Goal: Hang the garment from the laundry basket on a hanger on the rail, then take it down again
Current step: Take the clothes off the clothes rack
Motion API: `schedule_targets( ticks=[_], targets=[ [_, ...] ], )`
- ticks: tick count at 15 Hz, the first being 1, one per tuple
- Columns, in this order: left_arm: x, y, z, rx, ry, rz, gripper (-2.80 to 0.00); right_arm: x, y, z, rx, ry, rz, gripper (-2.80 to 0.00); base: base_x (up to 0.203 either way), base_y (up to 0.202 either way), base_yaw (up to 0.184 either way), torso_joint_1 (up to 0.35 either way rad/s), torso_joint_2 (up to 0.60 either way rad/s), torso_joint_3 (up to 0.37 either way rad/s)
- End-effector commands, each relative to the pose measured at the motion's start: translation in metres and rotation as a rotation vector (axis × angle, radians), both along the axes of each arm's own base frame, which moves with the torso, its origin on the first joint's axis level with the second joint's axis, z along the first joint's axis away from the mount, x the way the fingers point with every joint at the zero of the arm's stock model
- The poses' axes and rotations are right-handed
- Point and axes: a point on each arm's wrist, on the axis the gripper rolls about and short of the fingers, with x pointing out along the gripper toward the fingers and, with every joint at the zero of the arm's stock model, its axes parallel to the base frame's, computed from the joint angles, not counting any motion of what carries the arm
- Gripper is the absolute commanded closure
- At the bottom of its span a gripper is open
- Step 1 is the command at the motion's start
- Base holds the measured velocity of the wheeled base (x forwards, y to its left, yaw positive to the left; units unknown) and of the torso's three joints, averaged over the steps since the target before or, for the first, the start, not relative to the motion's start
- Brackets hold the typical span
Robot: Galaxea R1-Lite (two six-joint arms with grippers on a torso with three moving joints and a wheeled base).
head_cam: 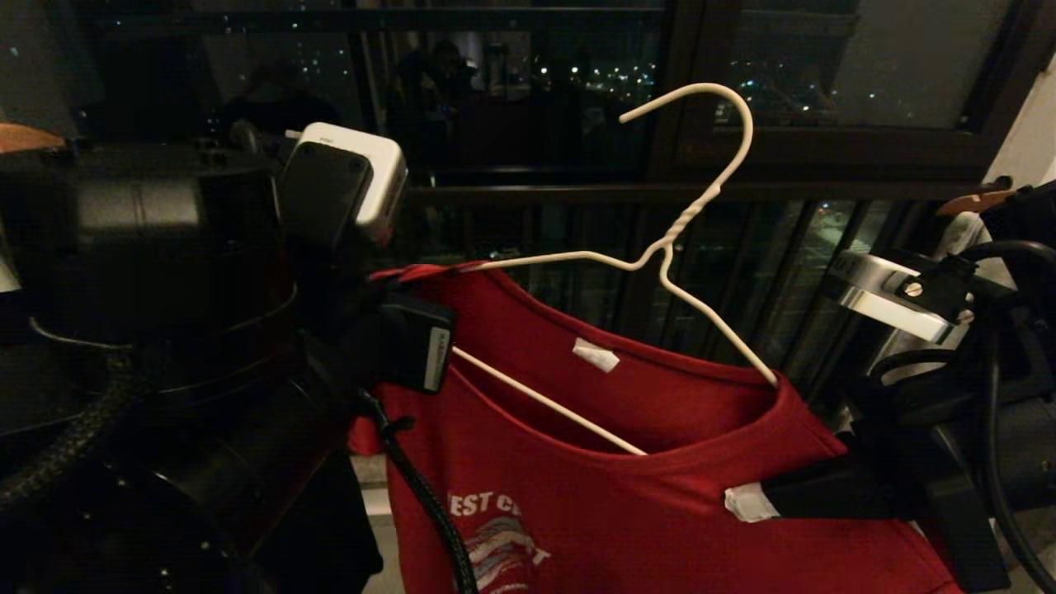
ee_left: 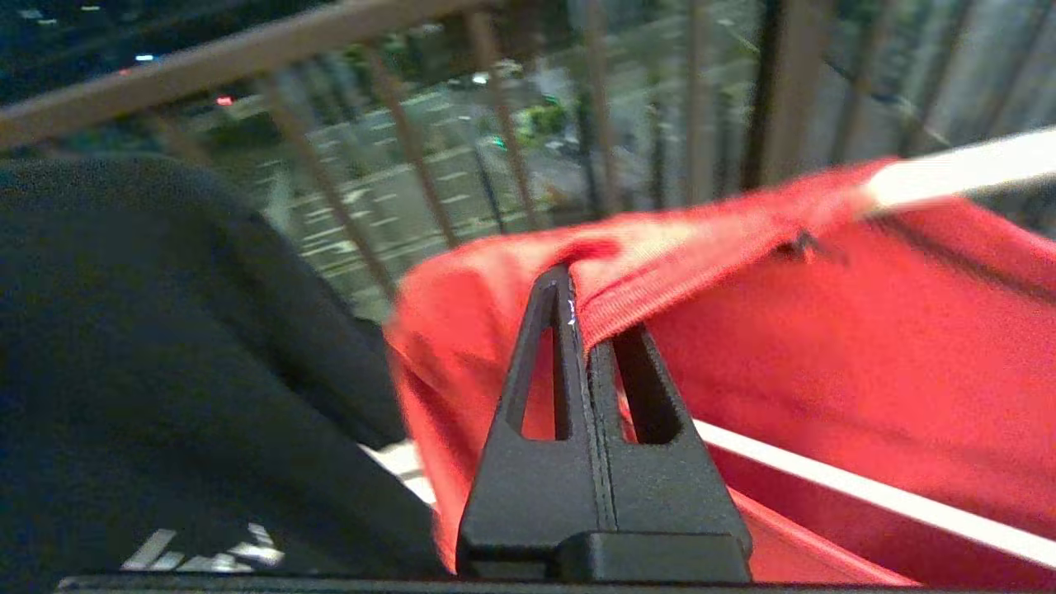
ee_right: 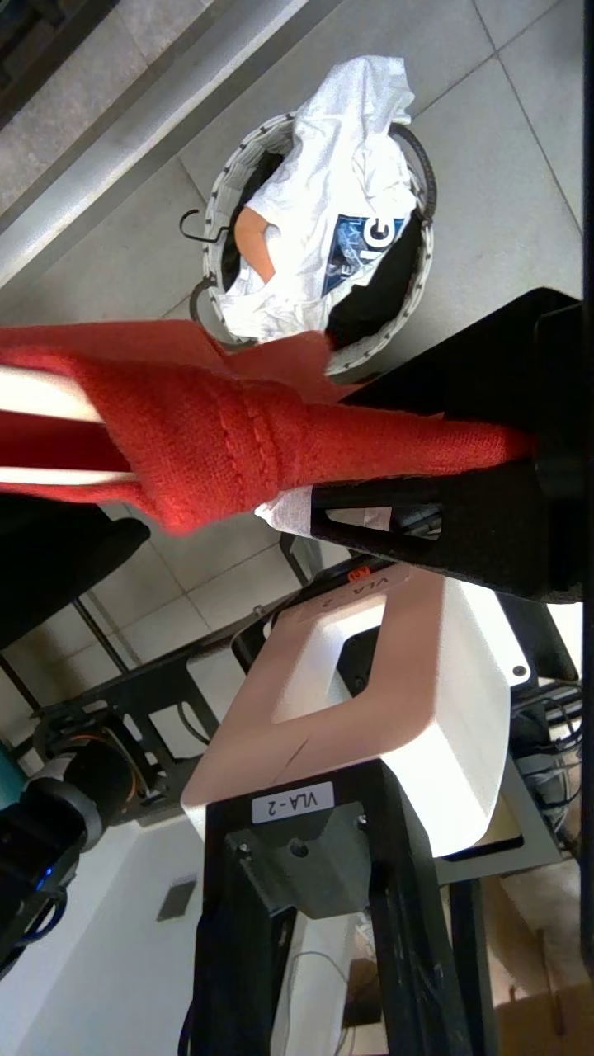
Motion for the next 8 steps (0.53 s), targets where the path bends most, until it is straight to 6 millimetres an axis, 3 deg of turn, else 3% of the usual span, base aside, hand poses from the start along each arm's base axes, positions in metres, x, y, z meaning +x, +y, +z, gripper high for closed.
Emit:
schedule_targets(
  ticks=[1,8],
  targets=[
    [0.003,0.011,0.009,-0.026,-0.024,0.04,0.0,-0.001,0.0,-0.002,-0.003,0.004,0.006,0.0,0.0,0.0,0.0,0.0,0.0,0.0],
    [0.029,0.041,0.02,-0.019,-0.051,0.199,0.0,-0.004,-0.002,-0.003,-0.009,-0.014,0.018,0.0,0.0,0.0,0.0,0.0,0.0,0.0]
  ],
)
